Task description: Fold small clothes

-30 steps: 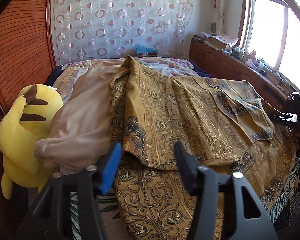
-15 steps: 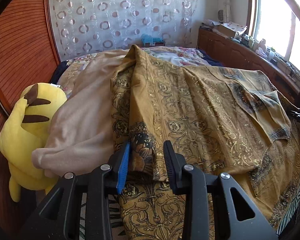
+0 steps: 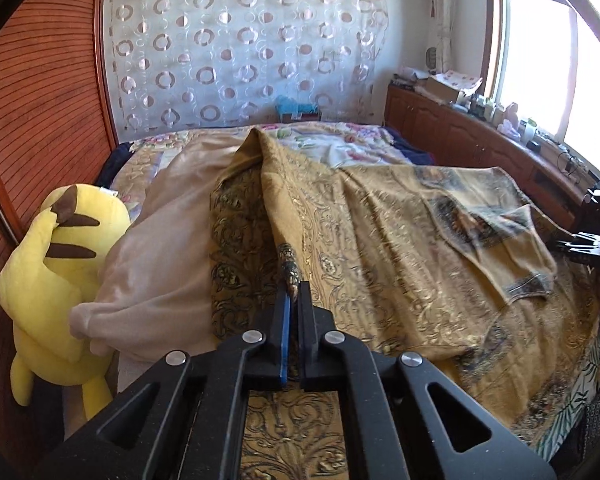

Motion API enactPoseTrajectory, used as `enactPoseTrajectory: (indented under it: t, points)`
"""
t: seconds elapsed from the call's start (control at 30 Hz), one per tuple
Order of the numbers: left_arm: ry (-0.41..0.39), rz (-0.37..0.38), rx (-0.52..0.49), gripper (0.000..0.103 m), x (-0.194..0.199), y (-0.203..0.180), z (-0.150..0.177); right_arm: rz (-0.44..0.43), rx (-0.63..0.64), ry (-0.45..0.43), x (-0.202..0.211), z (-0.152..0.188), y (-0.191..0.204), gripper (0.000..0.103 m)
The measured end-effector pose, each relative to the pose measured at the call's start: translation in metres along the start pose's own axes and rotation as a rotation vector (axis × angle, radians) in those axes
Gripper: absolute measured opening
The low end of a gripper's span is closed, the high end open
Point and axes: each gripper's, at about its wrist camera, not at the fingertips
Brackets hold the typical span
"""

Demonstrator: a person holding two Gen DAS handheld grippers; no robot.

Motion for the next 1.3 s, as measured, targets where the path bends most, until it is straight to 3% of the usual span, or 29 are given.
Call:
enactPoseTrajectory:
  t: [0.2, 0.3, 0.4, 0.6, 0.9, 1.17, 1.3]
  points:
    - [-0.017, 0.013, -0.019, 0.004, 0.008, -0.012, -0.001, 0.020, 0.004, -0.004, -0.024, -0.002, 0.011, 0.051]
    - [-0.042, 0.004, -0.007, 0.003, 0.017, -0.012, -0.003, 0.006, 0.010, -0.021, -0.023, -0.002, 0.013, 0.013]
    - [-0.083, 0.001, 0.019, 0.003, 0.030, -0.008, -0.005, -0.033, 0.010, -0.063, -0.012, 0.000, 0.015, 0.004]
    - [-0.125, 0.031, 0.036, 0.003, 0.050, -0.009, -0.010, -0.084, -0.011, -0.167, 0.026, -0.001, 0.007, 0.003]
    - [-0.163, 0.069, 0.073, 0.003, 0.087, -0.006, 0.006, -0.116, -0.008, -0.243, 0.070, 0.001, -0.001, 0.003]
    - [-0.113, 0.046, 0.080, 0.003, 0.097, -0.002, 0.045, -0.118, 0.012, -0.201, 0.081, 0.038, -0.008, 0.003]
    - [-0.089, 0.032, 0.094, 0.003, 0.093, 0.001, 0.055, -0.106, 0.018, -0.177, 0.082, 0.041, -0.011, 0.003]
Point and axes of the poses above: each gripper's, at about its wrist camera, not at the fingertips, and x roughly against the way its jaws point, y to its left, z to its underside, and after that the axes turned 1 degree about -z, right-handed
